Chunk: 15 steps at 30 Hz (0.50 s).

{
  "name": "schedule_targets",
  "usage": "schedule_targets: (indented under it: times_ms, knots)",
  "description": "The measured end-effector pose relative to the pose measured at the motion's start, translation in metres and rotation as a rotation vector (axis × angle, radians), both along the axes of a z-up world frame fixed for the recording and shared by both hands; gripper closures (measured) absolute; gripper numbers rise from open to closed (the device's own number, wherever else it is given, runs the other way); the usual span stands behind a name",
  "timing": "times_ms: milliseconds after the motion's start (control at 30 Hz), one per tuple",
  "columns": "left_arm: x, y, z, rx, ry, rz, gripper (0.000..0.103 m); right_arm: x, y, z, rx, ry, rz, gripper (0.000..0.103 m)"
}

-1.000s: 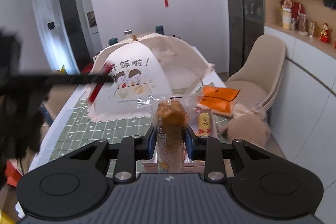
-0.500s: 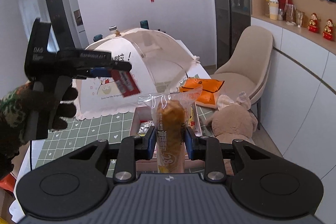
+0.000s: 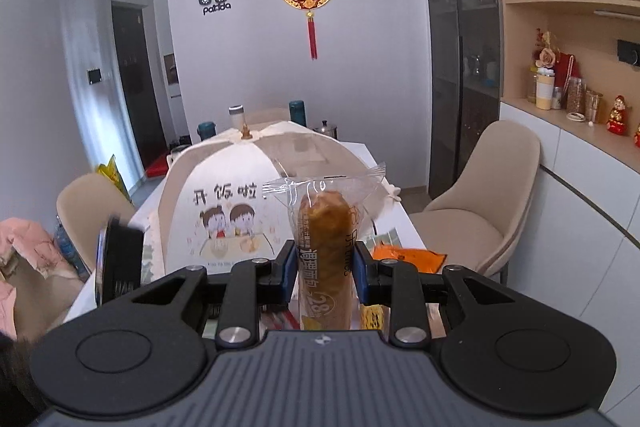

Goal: Organize snacks
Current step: 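Release red packet into pink box with left tool while right tool carries bread stick over box, then release the bread stick into the pink box with the right tool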

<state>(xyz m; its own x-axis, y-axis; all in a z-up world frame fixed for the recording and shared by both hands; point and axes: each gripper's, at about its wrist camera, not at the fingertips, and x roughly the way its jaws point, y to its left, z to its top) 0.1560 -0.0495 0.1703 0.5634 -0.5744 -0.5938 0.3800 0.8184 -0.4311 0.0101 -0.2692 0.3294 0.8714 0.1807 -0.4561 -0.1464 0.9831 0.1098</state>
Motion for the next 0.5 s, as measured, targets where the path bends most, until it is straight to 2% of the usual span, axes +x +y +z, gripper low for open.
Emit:
schedule_targets:
  times_ms: [100,167,267,367,400,467,500]
  knots:
    - [0.008,0.002,-0.017,-0.057,0.102,-0.070,0.040,0.013,0.002,0.002,-0.005,0.005,-0.006,0.075]
    - [0.003,0.010,-0.020,-0.045,0.069,0.003,0.042,0.018,0.004,0.002,-0.007,0.011,-0.002,0.075]
    - [-0.005,0.025,-0.016,-0.051,0.021,0.038,0.042,0.025,0.008,-0.003,0.002,0.036,0.026,0.075]
    - [-0.016,0.044,-0.011,-0.079,0.012,0.064,0.042,0.047,0.015,-0.015,0.032,0.115,0.053,0.075]
    - [-0.018,0.049,-0.009,-0.078,0.009,0.073,0.042,0.061,0.017,-0.023,0.046,0.167,0.052,0.073]
    - [-0.028,0.063,-0.009,-0.066,0.015,0.095,0.042,0.094,0.019,-0.047,0.050,0.266,0.030,0.052]
    - [-0.034,0.070,-0.011,-0.056,0.021,0.106,0.042,0.107,0.018,-0.059,0.036,0.287,-0.004,0.043]
